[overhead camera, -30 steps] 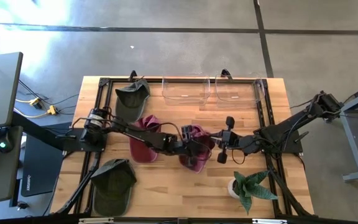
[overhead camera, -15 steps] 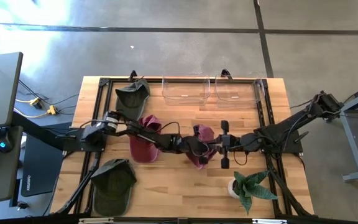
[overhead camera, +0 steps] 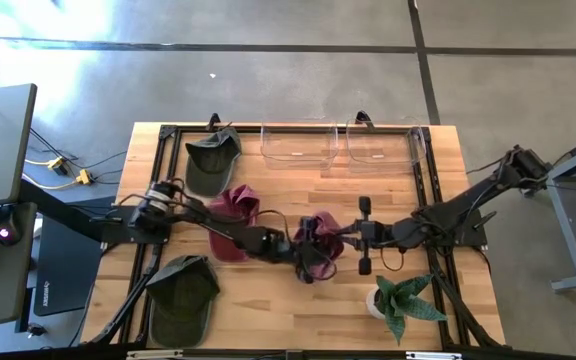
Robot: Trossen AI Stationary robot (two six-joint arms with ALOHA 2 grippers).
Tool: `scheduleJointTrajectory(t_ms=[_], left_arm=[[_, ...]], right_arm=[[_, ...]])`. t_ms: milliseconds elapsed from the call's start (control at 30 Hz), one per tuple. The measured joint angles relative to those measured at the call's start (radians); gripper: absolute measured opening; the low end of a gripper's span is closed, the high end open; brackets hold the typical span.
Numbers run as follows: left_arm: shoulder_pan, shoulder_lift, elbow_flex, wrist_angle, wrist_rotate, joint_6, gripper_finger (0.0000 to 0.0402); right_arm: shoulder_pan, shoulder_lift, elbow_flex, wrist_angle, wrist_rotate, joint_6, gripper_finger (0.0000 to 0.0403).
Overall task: Pick & Place hat
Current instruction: Put the right red cap into the left transparent bin
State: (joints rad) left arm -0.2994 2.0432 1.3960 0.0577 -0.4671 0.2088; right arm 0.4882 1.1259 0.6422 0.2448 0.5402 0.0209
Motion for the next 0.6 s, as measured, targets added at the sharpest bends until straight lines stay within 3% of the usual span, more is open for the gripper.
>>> scheduleJointTrajectory(t_ms=[267, 433, 500, 600], left_arm=[[0.015, -0.027, 0.0, -0.003, -0.096, -0.103, 0.0005], [0.062, 0.067, -0.003, 0.257, -0.153, -0.098, 0.0005], [0.082, 0.1, 0.0, 0.416, -0.094, -0.06, 0.0005], [0.105, 0.131, 0.0, 0.533, 0.099, -0.034, 0.0005]], right_arm=[[0.005, -0.014, 0.0, 0.008, 0.002, 0.004, 0.0017], [0.002, -0.013, -0.002, 0.014, -0.059, 0.004, 0.0015], [0.002, -0.013, -0.002, 0.028, -0.087, 0.003, 0.0016], [0.002, -0.013, -0.002, 0.035, -0.132, -0.001, 0.0017]])
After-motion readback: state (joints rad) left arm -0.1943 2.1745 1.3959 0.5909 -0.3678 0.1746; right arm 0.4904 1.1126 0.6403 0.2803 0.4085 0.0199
